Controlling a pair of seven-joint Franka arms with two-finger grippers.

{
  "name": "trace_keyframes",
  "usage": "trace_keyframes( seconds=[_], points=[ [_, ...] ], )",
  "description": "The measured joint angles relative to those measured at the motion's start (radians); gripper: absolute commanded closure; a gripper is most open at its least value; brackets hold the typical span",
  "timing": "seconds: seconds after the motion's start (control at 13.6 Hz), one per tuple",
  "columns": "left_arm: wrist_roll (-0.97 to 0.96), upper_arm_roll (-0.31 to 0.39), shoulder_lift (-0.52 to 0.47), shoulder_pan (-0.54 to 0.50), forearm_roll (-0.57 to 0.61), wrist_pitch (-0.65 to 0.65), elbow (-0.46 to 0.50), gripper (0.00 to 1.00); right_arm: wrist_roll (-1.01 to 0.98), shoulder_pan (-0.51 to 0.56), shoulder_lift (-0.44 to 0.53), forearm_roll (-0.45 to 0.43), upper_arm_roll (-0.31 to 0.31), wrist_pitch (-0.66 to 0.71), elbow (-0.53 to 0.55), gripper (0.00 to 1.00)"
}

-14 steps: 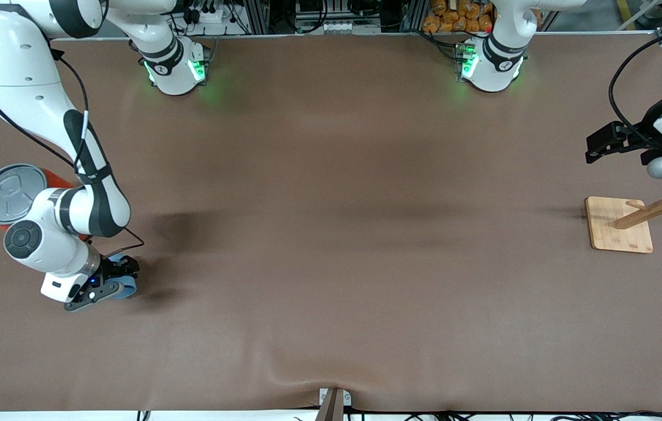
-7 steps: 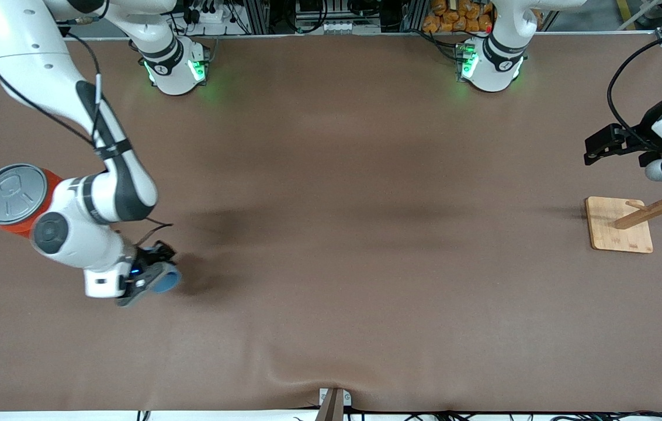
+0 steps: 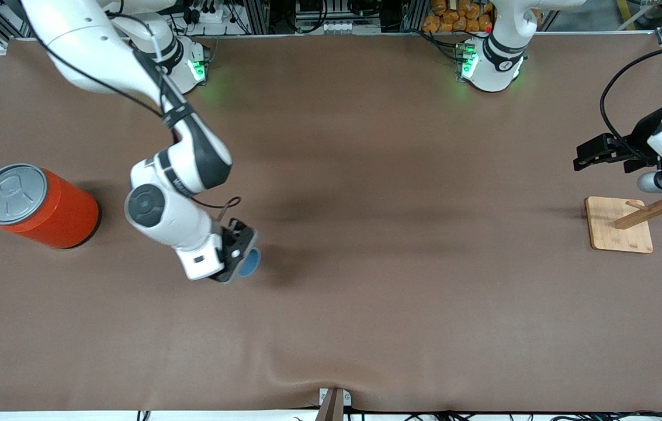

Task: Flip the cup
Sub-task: 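Lift the blue cup with the right gripper toward the table middle, then hold the blue cup with the right gripper while the left gripper approaches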

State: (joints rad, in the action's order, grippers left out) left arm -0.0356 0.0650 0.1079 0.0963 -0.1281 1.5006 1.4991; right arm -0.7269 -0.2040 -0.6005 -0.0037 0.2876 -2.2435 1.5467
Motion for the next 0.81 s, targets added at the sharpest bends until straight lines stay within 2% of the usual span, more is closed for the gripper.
trace_keyframes(
  seconds=[0.15, 0.44, 0.66, 0.81],
  points=[
    [0.003, 0.002, 0.011, -0.036, -0.051, 0.019, 0.026, 0.00, -0.002, -0.090, -0.006, -0.026, 0.000, -0.006, -0.008, 0.94],
    [0.004, -0.005, 0.040, -0.040, -0.064, 0.075, 0.049, 0.00, -0.001, -0.234, -0.068, -0.141, -0.006, -0.134, -0.017, 0.94],
    [0.003, -0.010, 0.066, -0.033, -0.086, 0.106, 0.049, 0.00, 0.001, -0.273, -0.151, -0.299, -0.010, -0.244, -0.021, 0.94],
    [0.002, -0.009, 0.068, -0.035, -0.131, 0.108, 0.049, 0.00, 0.001, -0.289, -0.185, -0.320, -0.010, -0.258, -0.035, 0.94]
  ],
)
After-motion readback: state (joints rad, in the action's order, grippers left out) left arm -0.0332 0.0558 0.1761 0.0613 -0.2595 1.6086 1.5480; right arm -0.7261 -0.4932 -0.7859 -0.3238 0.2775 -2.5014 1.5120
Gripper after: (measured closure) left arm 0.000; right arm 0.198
